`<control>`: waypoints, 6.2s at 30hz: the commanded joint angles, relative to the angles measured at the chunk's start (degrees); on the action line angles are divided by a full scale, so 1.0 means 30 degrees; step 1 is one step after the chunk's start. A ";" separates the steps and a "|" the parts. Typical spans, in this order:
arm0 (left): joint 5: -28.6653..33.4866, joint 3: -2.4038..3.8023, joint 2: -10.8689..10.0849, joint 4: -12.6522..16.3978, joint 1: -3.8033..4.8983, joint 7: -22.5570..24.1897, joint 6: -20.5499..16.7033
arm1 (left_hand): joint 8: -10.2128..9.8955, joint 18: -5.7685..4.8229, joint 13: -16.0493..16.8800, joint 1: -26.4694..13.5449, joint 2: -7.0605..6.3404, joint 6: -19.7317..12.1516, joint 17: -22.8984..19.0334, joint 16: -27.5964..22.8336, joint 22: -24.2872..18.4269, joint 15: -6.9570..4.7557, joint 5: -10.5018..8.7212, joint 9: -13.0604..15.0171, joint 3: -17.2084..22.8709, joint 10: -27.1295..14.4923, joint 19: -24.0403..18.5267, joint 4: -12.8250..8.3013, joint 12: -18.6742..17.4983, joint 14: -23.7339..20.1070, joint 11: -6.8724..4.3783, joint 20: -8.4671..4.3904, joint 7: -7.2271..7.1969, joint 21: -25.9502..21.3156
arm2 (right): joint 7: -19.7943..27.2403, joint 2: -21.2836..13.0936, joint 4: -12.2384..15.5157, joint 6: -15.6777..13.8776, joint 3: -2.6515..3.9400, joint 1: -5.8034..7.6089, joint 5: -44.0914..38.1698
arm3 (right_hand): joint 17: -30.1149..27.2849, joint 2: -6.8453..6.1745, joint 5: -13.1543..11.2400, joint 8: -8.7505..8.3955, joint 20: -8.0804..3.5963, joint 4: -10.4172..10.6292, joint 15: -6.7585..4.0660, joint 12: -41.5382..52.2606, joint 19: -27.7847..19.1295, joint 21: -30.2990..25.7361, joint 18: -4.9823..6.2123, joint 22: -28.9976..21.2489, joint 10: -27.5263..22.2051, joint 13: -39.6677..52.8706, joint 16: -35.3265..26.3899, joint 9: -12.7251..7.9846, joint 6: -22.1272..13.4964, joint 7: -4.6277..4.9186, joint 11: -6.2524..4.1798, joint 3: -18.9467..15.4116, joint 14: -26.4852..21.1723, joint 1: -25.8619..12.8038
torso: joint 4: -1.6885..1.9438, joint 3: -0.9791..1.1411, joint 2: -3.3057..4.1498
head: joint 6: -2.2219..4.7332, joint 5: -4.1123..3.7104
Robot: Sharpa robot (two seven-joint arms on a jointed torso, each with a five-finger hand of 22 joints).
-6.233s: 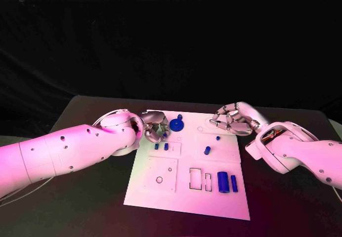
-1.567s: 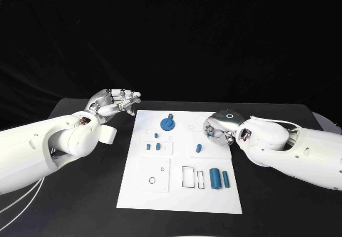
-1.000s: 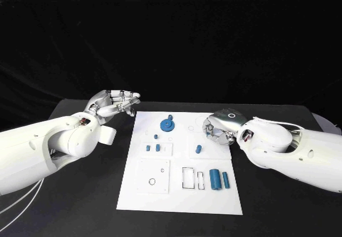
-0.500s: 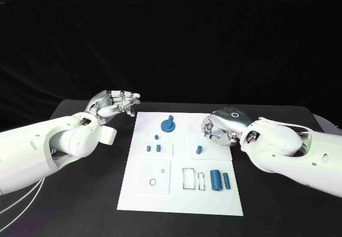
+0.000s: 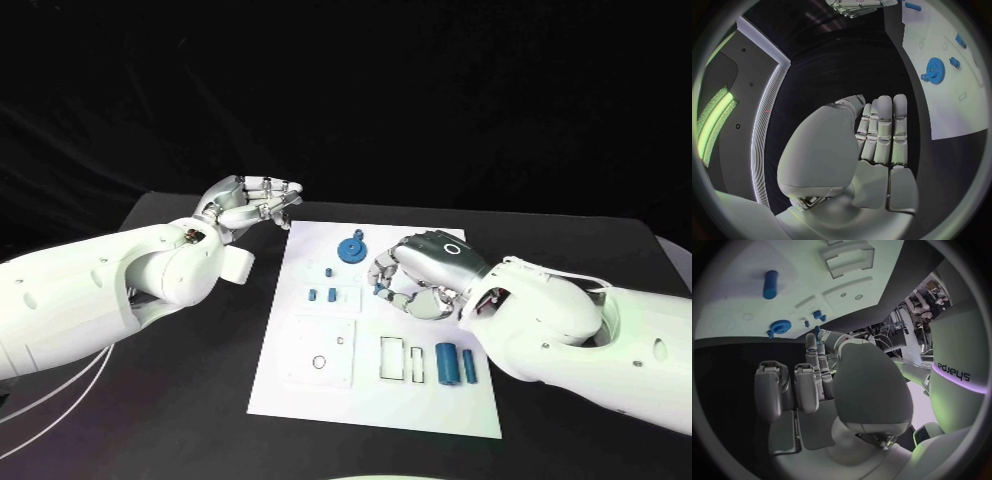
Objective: Assemble the parts on the task board
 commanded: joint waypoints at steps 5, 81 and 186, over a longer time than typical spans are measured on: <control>0.0090 -0.0027 0.0266 -0.0078 0.0007 0.0092 0.0086 | -0.0100 0.0120 0.0014 0.0081 -0.0058 -0.0114 -0.0022 -0.0136 -0.0025 0.0010 -0.0039 -0.0018 0.0128 -0.0043 0.0095 0.0007 0.0025 0.0113 0.0065 0.0009 -0.0027 -0.0061 | 0.0895 0.1512 -0.1034 0.0016 -0.0056 -0.1186 0.0297 | 0.0720 0.0134 0.0116 0.0037 -0.0081 -0.0147 -0.0068 -0.0163 0.0708 0.0103 -0.0377 0.3656 0.0160 -0.0027 0.0117 0.0022 0.0148 0.0005 -0.0014 -0.0028 0.1125 -0.0108 | 0.0035 -0.0051 0.0023 | -0.0213 0.0774; 0.0090 -0.0059 0.0540 -0.0119 0.0013 -0.0254 0.0248 | -0.0102 0.0114 0.0011 -0.0001 -0.0083 -0.0141 -0.0047 -0.0181 -0.0045 0.0033 -0.0048 -0.0017 0.0185 -0.0069 0.0117 0.0011 0.0030 0.0113 0.0082 0.0021 -0.0016 -0.0095 | 0.0275 0.3839 -0.3057 0.1422 -0.0310 -0.2742 -0.1553 | 0.0310 -0.0721 -0.0198 -0.1233 0.0365 0.0335 0.0536 -0.1674 0.0656 0.0077 -0.0377 0.3758 -0.1035 -0.0523 -0.0065 -0.0445 -0.1444 0.0776 0.0728 -0.0433 0.0994 -0.1739 | -0.0029 0.0017 0.0046 | -0.0808 0.1558; 0.0087 -0.0115 0.0476 -0.0205 0.0016 -0.0425 0.0296 | -0.0083 0.0114 0.0014 -0.0119 -0.0077 -0.0159 -0.0082 -0.0240 -0.0084 0.0046 -0.0066 -0.0006 0.0301 -0.0086 0.0154 0.0000 0.0060 0.0136 0.0093 0.0038 -0.0006 -0.0163 | -0.0738 -0.0803 -0.1650 0.2699 -0.0205 -0.0050 -0.0039 | -0.2900 0.1816 -0.0848 -0.1622 -0.0037 0.2112 0.0036 -0.1888 0.0590 -0.1227 -0.0174 0.3469 0.0851 -0.3380 -0.1500 -0.2854 0.0637 0.0147 0.0182 -0.3069 0.0568 0.2056 | -0.0186 -0.0032 -0.0086 | -0.0542 0.0806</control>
